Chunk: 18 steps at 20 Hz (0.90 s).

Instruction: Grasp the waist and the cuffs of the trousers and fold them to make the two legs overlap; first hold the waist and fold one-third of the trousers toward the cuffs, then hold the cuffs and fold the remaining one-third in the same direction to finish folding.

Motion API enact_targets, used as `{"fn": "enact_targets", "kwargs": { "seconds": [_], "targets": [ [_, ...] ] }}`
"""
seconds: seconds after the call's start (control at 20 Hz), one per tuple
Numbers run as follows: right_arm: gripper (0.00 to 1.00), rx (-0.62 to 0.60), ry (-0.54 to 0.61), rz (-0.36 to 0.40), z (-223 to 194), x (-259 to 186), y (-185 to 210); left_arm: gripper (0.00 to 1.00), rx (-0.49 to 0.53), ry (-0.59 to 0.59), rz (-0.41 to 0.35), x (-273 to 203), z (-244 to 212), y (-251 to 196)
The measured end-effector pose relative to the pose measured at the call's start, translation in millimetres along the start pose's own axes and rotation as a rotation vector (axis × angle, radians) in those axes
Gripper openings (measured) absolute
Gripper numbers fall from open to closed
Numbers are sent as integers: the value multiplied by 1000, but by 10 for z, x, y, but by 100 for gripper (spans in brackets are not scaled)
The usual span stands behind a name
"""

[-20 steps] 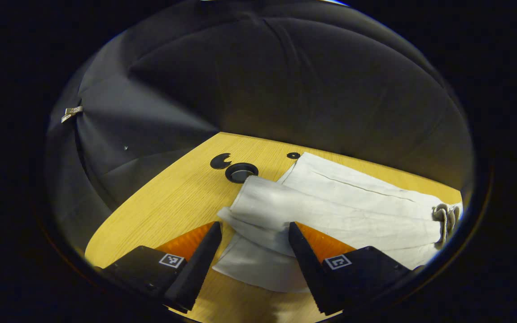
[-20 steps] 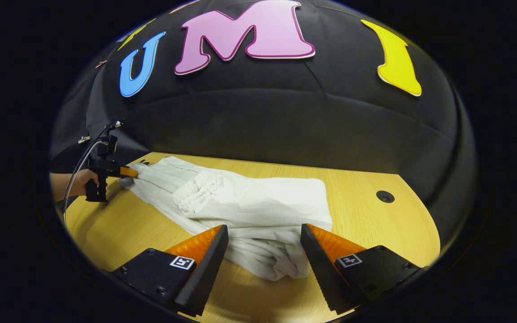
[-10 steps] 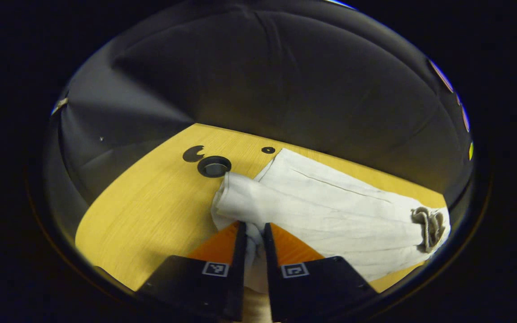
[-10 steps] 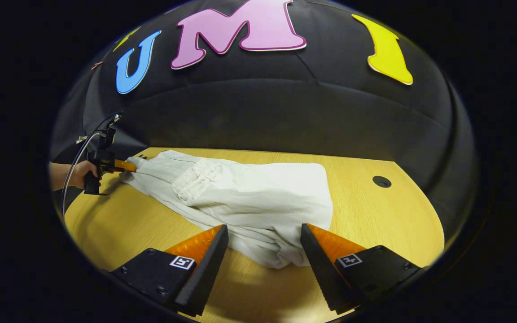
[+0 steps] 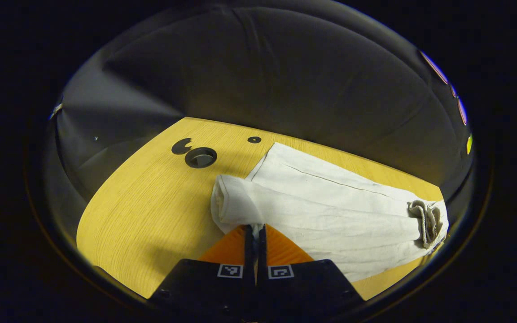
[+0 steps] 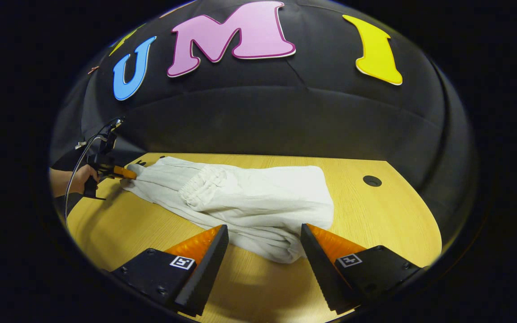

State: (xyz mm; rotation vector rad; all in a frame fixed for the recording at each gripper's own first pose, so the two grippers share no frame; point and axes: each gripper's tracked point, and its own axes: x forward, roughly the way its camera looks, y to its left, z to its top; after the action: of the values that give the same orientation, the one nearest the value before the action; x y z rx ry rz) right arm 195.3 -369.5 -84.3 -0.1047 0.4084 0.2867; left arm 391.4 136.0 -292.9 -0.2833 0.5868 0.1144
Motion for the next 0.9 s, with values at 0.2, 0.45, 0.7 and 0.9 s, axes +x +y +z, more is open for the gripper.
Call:
{"fn": "enact_targets", "kwargs": {
  "seconds": [0.2,0.45,0.7,0.9],
  "targets": [
    [98,-16,-15,-19,40,-136,-91,6,-63,-121,-50,-254,367,-202],
    [98,48,-11,-54,96,-323,-261,6,-18,-191,-94,-692,651,-531],
    [99,50,-6,-85,143,-601,-463,6,-39,-258,-163,-1136,984,-1046],
    [98,76,-8,-110,230,-857,-622,5,-23,-308,-218,-1541,1182,-1633]
  ]
}}
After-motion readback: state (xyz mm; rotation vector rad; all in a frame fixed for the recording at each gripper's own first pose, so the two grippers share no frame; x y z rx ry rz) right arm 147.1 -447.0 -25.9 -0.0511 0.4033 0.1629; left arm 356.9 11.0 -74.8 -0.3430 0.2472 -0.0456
